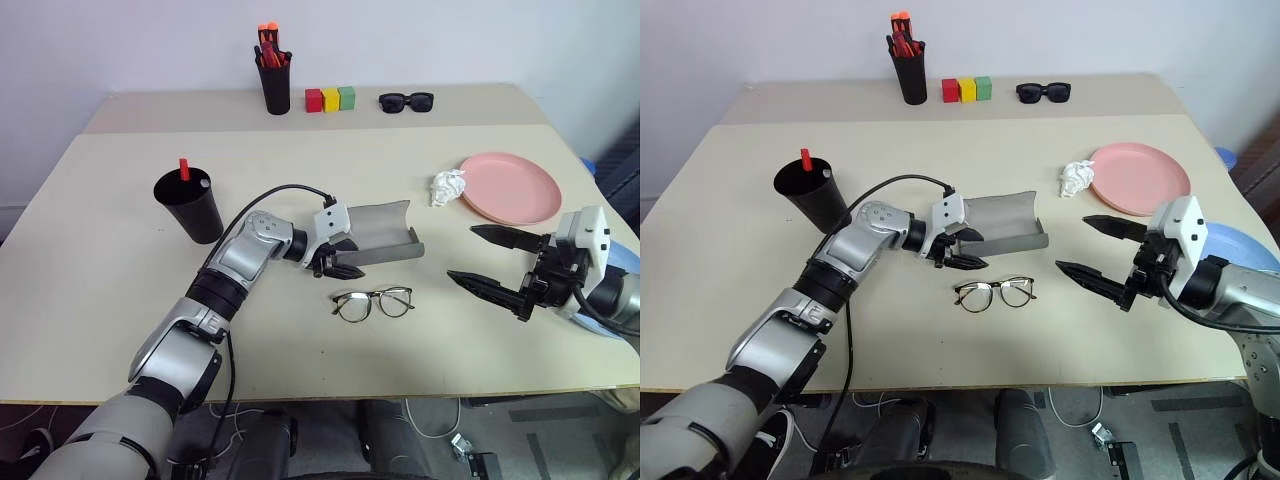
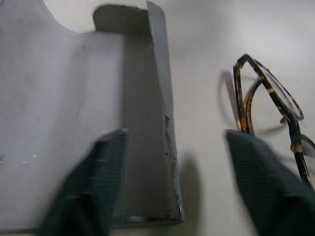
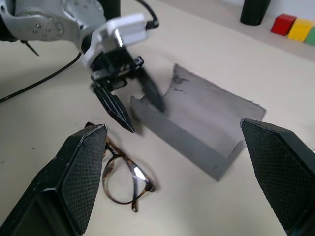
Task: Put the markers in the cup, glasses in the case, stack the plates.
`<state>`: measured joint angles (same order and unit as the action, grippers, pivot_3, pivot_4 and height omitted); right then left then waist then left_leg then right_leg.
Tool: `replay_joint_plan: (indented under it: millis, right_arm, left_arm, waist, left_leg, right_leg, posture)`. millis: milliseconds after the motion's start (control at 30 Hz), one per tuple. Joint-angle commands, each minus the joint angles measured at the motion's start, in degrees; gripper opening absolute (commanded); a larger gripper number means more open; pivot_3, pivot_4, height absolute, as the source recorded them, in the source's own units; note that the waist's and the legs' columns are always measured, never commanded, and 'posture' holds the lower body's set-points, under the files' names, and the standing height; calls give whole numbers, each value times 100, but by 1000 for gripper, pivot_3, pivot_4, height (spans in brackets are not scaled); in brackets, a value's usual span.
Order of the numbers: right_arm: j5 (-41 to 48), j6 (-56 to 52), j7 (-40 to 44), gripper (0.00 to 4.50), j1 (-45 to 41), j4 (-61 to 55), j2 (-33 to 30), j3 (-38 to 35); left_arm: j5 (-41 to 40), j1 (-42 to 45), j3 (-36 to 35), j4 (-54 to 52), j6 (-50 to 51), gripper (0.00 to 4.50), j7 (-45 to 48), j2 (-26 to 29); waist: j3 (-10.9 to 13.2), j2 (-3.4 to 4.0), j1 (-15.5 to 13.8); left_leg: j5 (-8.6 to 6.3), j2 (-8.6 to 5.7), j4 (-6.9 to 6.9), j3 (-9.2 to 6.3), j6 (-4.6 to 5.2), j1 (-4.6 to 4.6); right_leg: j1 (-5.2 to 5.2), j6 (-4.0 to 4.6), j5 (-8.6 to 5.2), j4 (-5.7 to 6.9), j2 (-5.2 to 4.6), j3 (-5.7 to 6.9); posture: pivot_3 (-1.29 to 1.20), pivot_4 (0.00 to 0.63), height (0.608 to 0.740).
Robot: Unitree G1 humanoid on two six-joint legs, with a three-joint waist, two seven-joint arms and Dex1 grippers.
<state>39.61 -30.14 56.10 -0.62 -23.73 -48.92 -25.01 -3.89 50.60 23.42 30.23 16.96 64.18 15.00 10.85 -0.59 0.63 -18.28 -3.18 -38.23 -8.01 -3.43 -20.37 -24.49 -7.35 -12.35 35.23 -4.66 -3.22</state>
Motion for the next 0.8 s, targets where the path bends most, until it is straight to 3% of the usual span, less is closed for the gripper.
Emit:
replay_joint_plan:
  millis: [33, 100, 267, 633, 800]
  right_arm:
    - [68, 57, -67, 4454, -88, -169, -68, -133]
    - [81, 47, -102, 4454, -123, -166, -55, -107]
    - [39, 63, -137, 4454, -218, -98, -46, -8]
    - [58, 61, -153, 4454, -329, -79, -26, 173]
    - [46, 67, -129, 4454, -471, -11, -44, 273]
  left_arm:
    - [127, 106, -25, 3, -54, 1143, 13, -24]
    - [151, 102, -59, 1, -35, 61, 32, -22]
    - [294, 112, -115, -25, -149, 61, 51, 194]
    - [-227, -426, -628, -1339, -194, 61, 1441, 1979]
    - [-619, -1008, -793, -1884, -106, 61, 1882, 2333]
  waist:
    - [0, 0, 4]
    - [0, 0, 4]
    - [0, 0, 13]
    - [0, 1, 11]
    - [0, 0, 8]
  left_leg:
    - [0, 0, 0, 0, 0, 1]
    - [0, 0, 0, 0, 0, 1]
    - [0, 0, 0, 0, 0, 2]
    - [0, 1, 1, -1, 0, -1]
    - [0, 1, -1, -2, 1, -3]
  right_leg:
    - [0, 0, 0, 0, 0, 0]
    - [0, 0, 0, 1, 0, 0]
    - [0, 0, 0, 1, 0, 0]
    - [-3, 0, 0, 3, 0, 0]
    - [-3, 0, 0, 4, -1, 1]
  posture:
    - [0, 150, 740]
    - [0, 150, 740]
    - [0, 150, 740]
    - [0, 150, 740]
    - [0, 150, 740]
